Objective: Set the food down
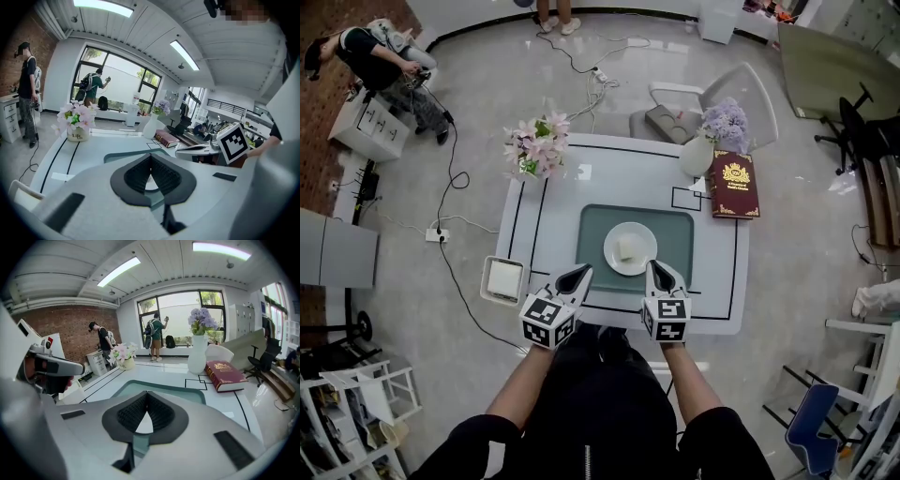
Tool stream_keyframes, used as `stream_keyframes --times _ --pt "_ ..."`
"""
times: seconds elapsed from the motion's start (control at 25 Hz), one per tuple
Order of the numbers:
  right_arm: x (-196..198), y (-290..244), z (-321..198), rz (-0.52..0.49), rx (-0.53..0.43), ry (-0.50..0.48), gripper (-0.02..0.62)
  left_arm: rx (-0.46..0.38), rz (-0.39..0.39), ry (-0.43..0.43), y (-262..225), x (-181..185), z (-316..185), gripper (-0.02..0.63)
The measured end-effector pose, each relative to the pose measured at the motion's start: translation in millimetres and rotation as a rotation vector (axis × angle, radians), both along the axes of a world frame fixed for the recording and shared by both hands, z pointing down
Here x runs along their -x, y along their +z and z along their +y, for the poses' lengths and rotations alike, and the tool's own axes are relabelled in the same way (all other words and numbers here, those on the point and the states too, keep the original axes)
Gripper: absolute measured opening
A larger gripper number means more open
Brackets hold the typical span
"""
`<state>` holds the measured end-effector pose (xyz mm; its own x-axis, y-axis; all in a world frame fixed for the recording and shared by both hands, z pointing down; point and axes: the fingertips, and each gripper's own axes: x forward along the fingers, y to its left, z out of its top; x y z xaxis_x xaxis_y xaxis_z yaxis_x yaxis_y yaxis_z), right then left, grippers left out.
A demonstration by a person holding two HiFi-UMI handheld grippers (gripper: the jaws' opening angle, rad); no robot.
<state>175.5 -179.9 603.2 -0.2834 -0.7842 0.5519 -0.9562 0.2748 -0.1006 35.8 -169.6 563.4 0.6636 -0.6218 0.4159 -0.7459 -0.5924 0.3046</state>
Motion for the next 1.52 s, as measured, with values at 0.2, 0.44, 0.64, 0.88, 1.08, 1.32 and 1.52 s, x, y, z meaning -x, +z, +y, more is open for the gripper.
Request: stream_keyframes --times 0.2,0.44,0.64,0.88,1.08,1.32,1.52 --pt "1 -16 5 -0.004 -0.036 0.015 0.011 -0.024 -0.004 0.015 -8 -2 6 0.005" --pt "6 -28 19 -0.019 -0.054 0.051 0.009 -0.036 0.013 0.057 -15 -1 14 0.005" --pt "18 -47 35 -0.023 -0.089 0.085 0.009 -0.046 0.021 0.083 -23 7 23 0.005" --pt "30 -66 54 -0.028 -0.134 0.113 0.011 -0.073 0.039 0.107 -33 13 35 0.005" --pt "41 -75 77 -0.057 -0.159 0.132 0.011 -0.106 0.052 0.122 -43 19 52 0.005" --pt "58 -89 104 -0.067 -0.212 0.137 0.009 -0.113 0.071 0.122 -41 28 70 0.005" --pt "69 -95 127 -0.074 -0.226 0.134 0.009 -0.115 0.073 0.128 -40 33 92 0.005"
